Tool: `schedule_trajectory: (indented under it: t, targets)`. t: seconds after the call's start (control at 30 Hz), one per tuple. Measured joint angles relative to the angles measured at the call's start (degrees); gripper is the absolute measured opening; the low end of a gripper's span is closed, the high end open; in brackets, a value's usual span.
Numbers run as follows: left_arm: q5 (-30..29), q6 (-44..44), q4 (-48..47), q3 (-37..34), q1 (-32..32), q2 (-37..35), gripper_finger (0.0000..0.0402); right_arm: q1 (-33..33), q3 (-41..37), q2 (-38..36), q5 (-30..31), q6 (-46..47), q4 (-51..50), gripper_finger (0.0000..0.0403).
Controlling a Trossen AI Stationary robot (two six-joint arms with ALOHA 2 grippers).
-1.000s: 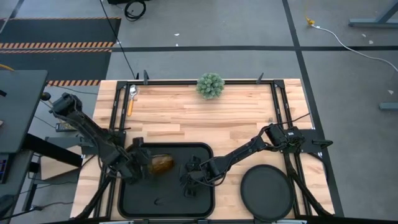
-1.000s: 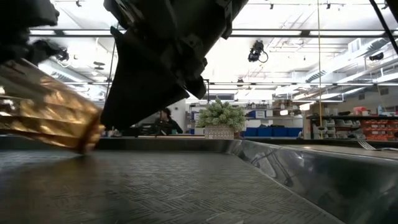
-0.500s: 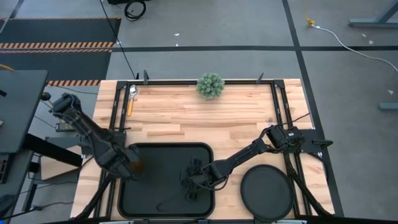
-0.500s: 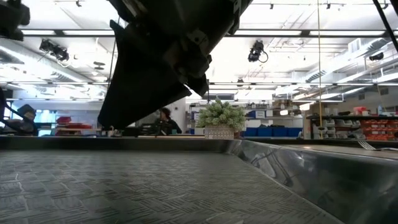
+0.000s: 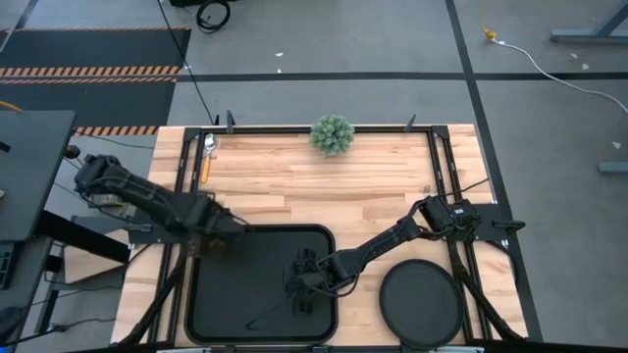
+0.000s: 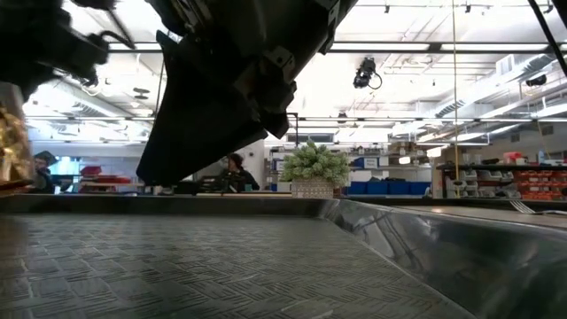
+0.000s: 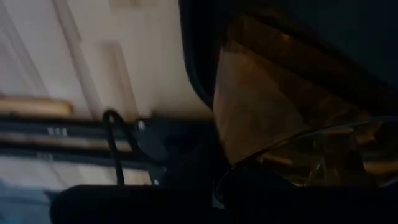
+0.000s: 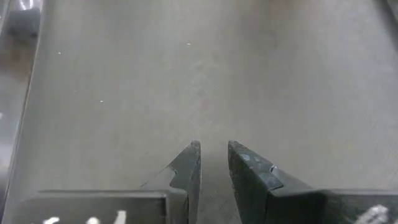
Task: Pick and place plate/cup/fork/spoon on tray
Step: Put the brown cup on the black serving tray
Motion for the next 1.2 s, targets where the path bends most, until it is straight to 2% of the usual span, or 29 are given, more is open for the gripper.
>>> schedule_trajectory:
  t: [0.13,0.23,0.43,0.53,0.73,0.9,1.03,1.2]
  targets:
    - [0.04,8.59,4.18,0.02,4.21,0.00,0.0013,0.87,0.00,0.00,0.45,0.17,0.73,0.0087]
    - [2.36,13.19,4.56,0.04,5.19,0.23,0.0013,1.94,0.00,0.00,1.50,0.54,1.29,0.0087]
    - [3.74,12.96,-0.25,0.00,4.89,2.80,0.0013,2.87,0.00,0.00,1.70,1.05,1.55,0.0087]
    - [0.96,13.03,-0.73,0.04,4.62,4.30,0.0013,2.85,0.00,0.00,1.75,1.04,1.67,0.0087]
    - [-0.23,12.87,-0.95,0.04,4.64,7.37,0.0013,2.85,0.00,0.00,1.85,0.21,1.99,0.0087]
    - [-0.07,10.96,-1.12,0.15,4.64,8.97,0.0016,3.46,0.00,0.00,5.79,-1.27,2.38,0.0087]
    - [-2.18,10.01,-0.64,0.08,4.60,9.03,0.0033,3.66,0.00,0.00,6.10,-1.93,2.37,0.0087]
    - [-3.26,7.10,-0.58,0.04,4.64,9.01,0.0074,3.11,0.00,0.00,6.10,-2.81,2.35,0.0087]
